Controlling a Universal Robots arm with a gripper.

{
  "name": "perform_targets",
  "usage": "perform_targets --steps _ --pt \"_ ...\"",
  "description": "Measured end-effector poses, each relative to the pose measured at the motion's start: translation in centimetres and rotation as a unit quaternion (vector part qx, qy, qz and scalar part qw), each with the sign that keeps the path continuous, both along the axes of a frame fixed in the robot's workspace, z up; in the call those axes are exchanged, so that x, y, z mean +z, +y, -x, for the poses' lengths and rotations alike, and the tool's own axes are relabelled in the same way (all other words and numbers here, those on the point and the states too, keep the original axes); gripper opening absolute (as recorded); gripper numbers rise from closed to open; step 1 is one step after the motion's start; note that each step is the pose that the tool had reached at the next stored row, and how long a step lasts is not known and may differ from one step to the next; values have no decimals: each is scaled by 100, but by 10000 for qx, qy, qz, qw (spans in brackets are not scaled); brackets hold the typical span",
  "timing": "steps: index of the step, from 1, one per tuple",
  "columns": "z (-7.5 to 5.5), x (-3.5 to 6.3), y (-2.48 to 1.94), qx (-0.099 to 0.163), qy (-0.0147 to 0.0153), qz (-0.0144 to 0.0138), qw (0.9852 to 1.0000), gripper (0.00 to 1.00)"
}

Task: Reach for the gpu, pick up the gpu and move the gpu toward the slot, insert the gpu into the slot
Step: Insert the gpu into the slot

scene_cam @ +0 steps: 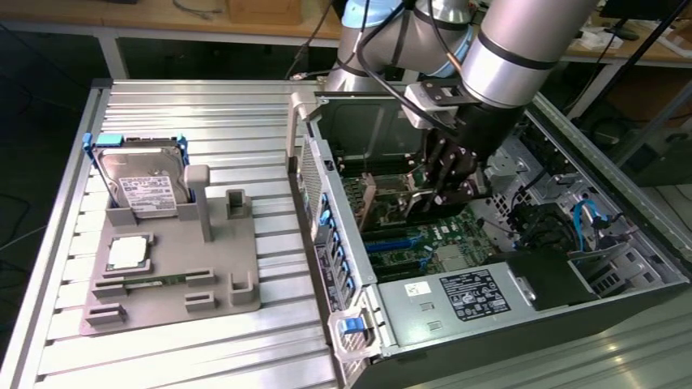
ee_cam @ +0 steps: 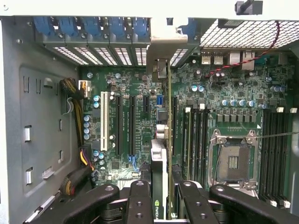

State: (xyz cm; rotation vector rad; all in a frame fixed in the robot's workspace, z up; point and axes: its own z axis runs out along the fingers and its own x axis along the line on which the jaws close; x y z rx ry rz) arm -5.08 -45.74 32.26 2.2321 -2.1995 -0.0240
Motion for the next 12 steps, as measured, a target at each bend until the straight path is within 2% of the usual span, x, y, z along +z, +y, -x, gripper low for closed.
perform_targets --steps 12 --pt "25 -23 -3 0 0 -1 10000 27"
